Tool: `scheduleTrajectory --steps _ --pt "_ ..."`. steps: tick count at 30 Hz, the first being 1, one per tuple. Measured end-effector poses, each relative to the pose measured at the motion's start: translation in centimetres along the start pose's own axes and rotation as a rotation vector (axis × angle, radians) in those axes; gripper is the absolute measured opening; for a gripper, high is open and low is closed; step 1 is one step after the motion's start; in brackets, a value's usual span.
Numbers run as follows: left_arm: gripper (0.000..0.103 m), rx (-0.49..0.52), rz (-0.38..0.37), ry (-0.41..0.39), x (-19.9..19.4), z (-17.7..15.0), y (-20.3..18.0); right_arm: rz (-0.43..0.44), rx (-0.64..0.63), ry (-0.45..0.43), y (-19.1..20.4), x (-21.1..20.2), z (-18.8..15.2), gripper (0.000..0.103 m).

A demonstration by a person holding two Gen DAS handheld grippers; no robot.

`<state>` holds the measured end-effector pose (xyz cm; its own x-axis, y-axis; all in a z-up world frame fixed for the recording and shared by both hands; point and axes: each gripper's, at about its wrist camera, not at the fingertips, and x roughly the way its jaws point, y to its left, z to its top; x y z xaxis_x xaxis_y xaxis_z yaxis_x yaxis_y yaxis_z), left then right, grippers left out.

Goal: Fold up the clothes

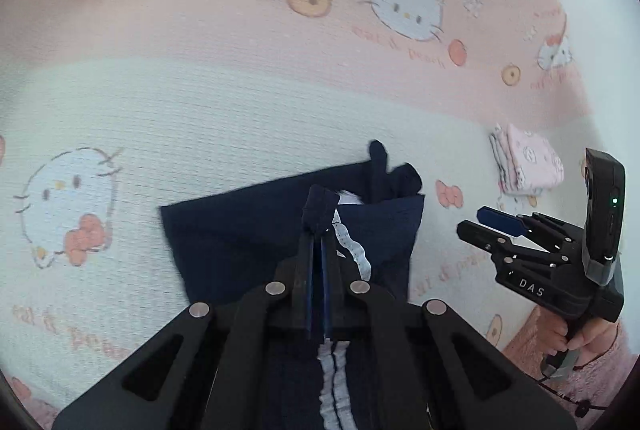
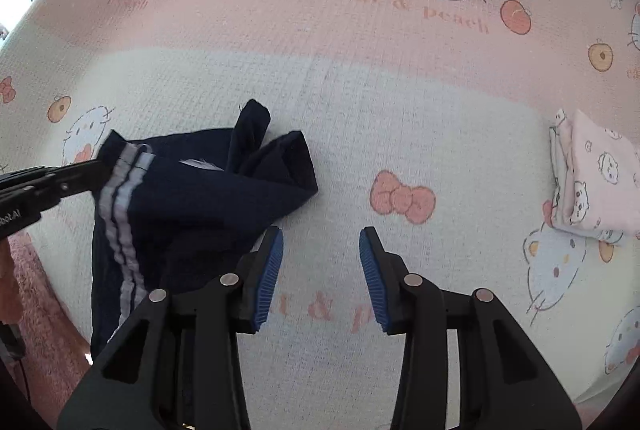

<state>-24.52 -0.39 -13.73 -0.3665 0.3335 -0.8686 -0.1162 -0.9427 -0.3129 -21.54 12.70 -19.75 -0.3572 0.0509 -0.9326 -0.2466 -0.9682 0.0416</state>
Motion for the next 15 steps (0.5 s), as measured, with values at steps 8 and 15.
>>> scheduleTrajectory --steps 8,15 --pt "0.004 -0.159 0.109 0.037 0.5 -0.2 7.4 -0.006 -0.071 0.017 2.5 2.7 3.3 0.041" --pt "0.004 -0.189 0.1 0.085 2.8 -1.4 8.3 0.019 -0.167 -0.002 4.9 5.0 6.1 0.041"
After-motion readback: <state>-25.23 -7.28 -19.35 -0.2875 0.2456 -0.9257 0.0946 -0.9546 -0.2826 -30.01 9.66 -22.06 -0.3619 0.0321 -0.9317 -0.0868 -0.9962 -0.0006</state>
